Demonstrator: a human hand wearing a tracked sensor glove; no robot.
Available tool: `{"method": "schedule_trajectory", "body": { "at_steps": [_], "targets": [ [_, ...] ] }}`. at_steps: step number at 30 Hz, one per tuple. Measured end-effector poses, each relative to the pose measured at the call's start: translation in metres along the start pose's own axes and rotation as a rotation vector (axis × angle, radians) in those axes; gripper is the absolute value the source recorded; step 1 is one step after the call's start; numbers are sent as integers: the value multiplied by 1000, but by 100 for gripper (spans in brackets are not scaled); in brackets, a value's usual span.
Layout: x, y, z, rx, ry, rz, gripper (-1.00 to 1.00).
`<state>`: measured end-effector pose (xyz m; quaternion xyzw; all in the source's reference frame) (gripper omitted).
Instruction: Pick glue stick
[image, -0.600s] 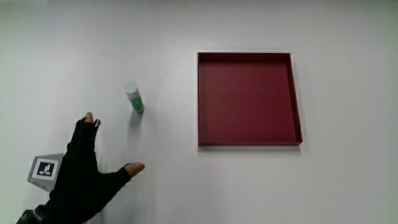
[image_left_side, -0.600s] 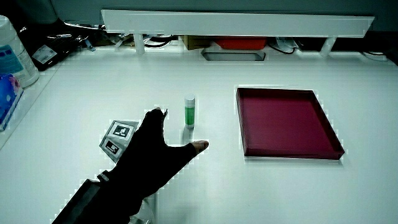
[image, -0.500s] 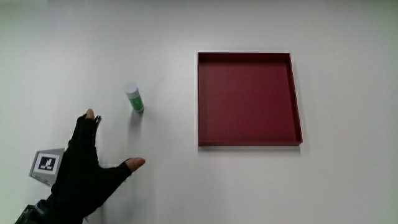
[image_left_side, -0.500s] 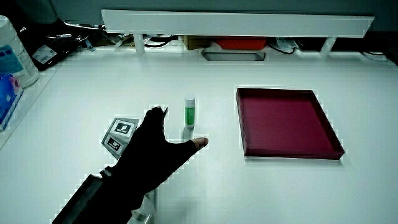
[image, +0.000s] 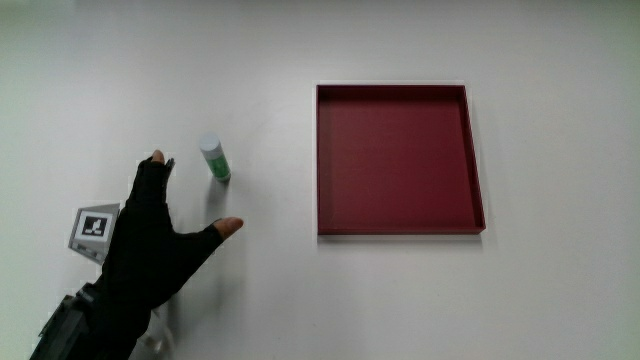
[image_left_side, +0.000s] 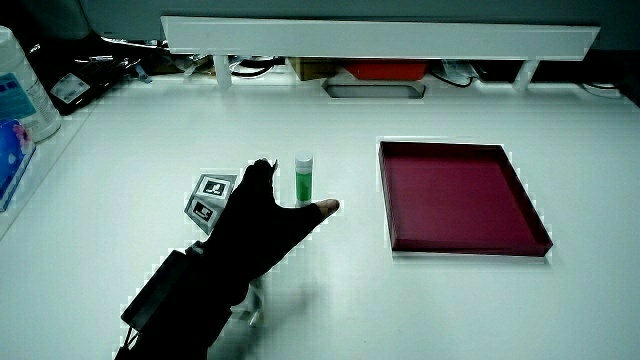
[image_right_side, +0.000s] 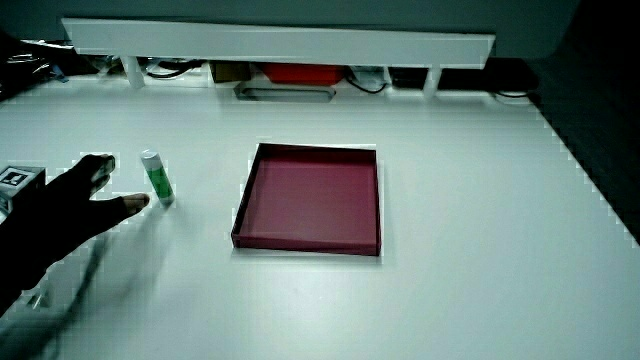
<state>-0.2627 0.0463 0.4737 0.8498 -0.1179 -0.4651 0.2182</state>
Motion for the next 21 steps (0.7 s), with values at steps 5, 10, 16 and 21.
{"method": "schedule_trajectory", "body": {
  "at_steps": [5,10,16,21],
  "targets": [
    [0,17,-2,10,-31,-5,0],
    [3,30,-3,2,-80,-12,0],
    [4,42,-6,7,-113,-6,0],
    [4,53,-7,6,-120,3,0]
  ]
}}
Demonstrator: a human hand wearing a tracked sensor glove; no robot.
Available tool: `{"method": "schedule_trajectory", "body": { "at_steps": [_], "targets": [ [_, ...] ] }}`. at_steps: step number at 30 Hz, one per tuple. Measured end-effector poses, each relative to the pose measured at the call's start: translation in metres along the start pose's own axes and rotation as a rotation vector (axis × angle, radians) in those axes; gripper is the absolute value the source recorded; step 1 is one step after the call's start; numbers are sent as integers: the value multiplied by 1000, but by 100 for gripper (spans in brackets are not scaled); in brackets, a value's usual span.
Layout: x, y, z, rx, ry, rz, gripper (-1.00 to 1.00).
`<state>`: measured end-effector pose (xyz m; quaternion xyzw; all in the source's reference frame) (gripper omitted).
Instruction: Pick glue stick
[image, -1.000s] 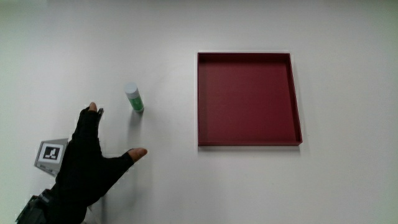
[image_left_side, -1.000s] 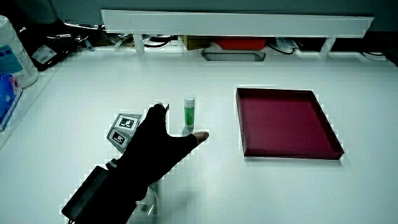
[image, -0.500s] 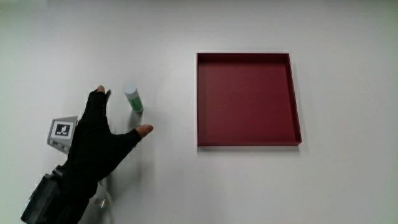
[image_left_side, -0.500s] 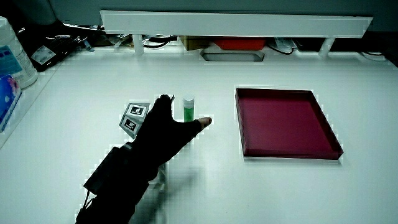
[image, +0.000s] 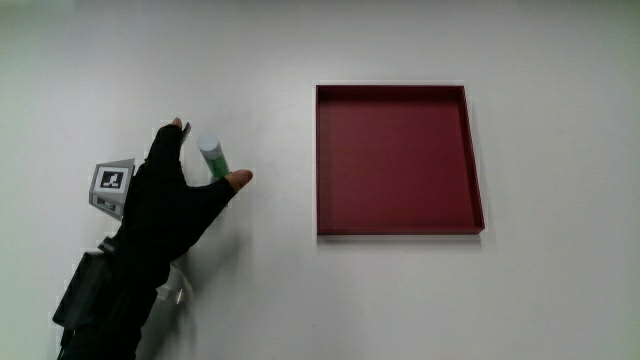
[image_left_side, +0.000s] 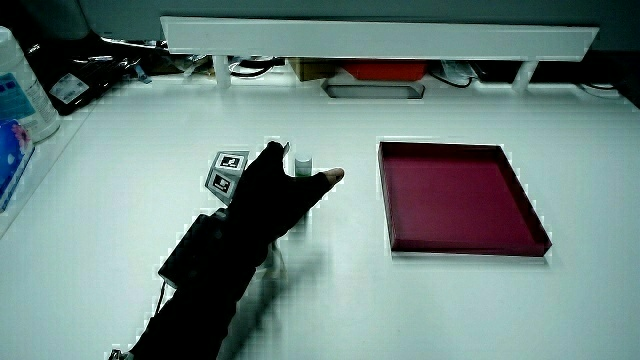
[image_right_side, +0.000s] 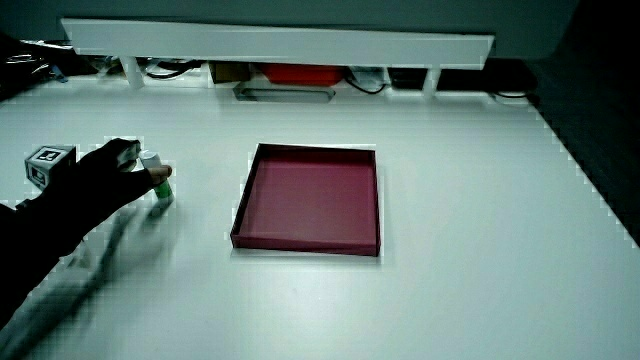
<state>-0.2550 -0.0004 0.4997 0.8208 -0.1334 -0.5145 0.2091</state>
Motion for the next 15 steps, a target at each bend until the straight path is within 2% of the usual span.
{"method": "schedule_trajectory", "body": {
  "at_steps": [4,8,15],
  "targets": [
    [-1,3,0,15,-23,-5,0],
    [-6,6,0,23,-17,-8,0],
    [-4,6,-1,31,-10,6,0]
  ]
}}
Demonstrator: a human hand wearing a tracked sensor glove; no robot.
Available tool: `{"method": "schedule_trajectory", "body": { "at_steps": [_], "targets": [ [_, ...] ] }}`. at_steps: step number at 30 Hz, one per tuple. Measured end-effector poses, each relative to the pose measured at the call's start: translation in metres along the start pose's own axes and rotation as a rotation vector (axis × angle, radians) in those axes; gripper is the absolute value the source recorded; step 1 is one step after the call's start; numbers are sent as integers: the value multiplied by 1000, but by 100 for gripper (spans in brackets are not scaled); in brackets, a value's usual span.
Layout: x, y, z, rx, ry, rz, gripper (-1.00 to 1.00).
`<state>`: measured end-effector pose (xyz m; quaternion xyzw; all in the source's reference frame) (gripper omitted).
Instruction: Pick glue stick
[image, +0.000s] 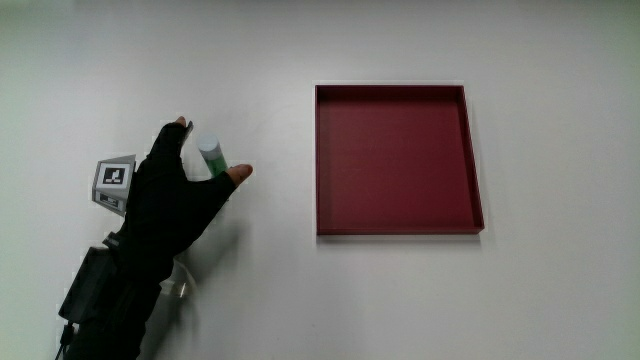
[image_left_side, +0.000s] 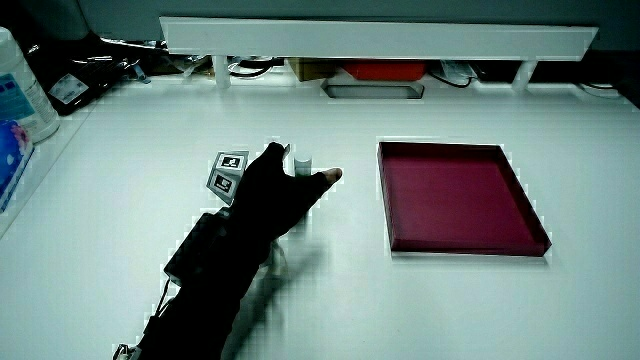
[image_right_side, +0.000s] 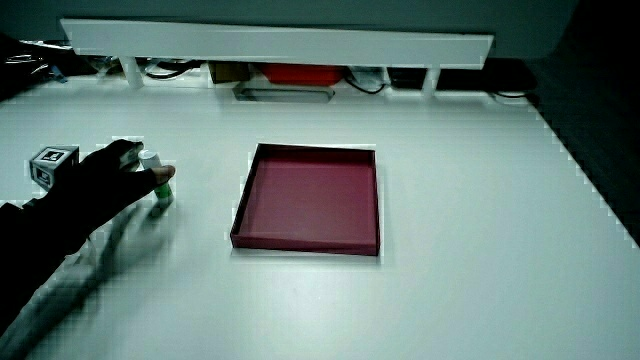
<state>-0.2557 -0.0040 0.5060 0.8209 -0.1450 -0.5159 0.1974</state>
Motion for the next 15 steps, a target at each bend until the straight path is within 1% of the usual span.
{"method": "schedule_trajectory", "body": {
  "at_steps": [1,2,3,5,7,8,9,10,11,12,13,14,15],
  "targets": [
    [2,-1,0,5,-14,10,0],
    [0,0,0,17,-13,0,0],
    [-3,1,0,22,-13,-8,3],
    [-3,2,0,31,-26,-17,10],
    [-2,1,0,49,-28,-8,17],
    [-3,2,0,58,-34,-16,21],
    [-1,1,1,70,-41,-9,24],
    [-4,2,1,81,-40,-23,28],
    [-6,3,1,87,-51,-31,31],
    [-5,2,2,99,-46,-24,34],
    [-7,3,3,116,-50,-30,38],
    [-8,3,3,127,-40,-22,41],
    [-9,4,4,139,-47,-31,45]
  ]
}}
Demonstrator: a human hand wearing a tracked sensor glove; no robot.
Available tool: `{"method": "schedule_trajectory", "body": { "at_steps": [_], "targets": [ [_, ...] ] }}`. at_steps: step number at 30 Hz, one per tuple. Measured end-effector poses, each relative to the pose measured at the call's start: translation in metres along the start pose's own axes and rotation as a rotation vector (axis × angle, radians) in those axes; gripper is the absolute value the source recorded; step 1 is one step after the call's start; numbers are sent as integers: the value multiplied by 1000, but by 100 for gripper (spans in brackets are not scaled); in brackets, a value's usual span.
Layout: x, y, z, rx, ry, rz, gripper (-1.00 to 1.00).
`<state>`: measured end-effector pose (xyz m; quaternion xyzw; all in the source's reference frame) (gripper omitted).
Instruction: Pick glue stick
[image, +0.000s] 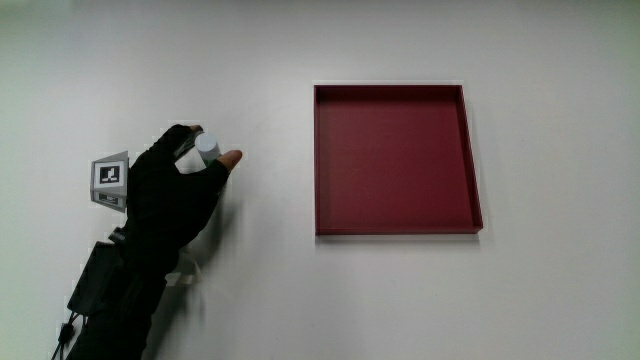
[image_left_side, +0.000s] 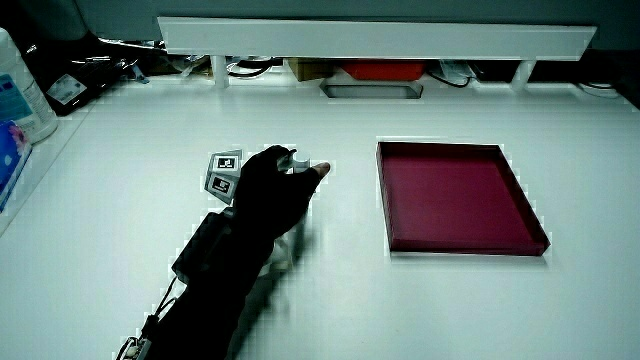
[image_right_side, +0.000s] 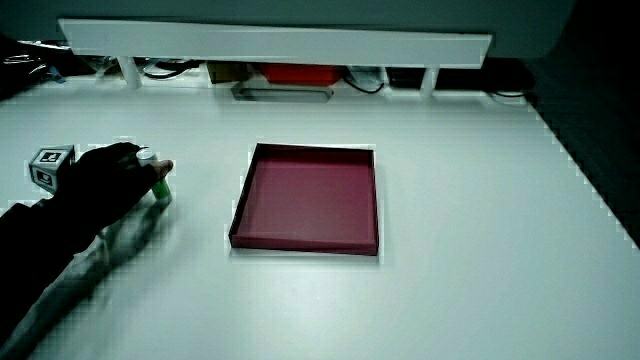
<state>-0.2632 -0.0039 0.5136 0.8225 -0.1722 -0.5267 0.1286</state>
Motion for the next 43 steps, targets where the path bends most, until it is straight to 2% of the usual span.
{"method": "schedule_trajectory", "body": {
  "at_steps": [8,13,14,15,16,18,22,23,30,31,32,34,35,36,37,39,42,43],
  "targets": [
    [-2,-1,3,44,-20,-20,72],
    [-5,-2,3,49,-15,-18,90],
    [-7,0,2,50,-21,-32,93],
    [-5,-2,2,47,-14,-17,97],
    [-6,-1,2,45,-27,-34,100],
    [-4,-3,3,44,-14,-17,100],
    [2,-4,4,38,-32,-51,100],
    [6,-6,4,36,-28,-47,100],
    [34,-8,-3,-11,-38,-141,100],
    [41,-9,-5,-21,-13,-123,100],
    [48,-11,-8,-34,-40,-146,100],
    [57,-10,-14,-49,-29,-178,100],
    [64,-11,-17,-65,-23,-164,100],
    [68,-10,-21,-80,-53,-181,100],
    [74,-11,-24,-83,-28,-174,100],
    [82,-9,-33,-109,-57,-236,100],
    [91,-8,-49,-165,-137,-286,100],
    [92,-8,-54,-174,-141,-292,100]
  ]
}}
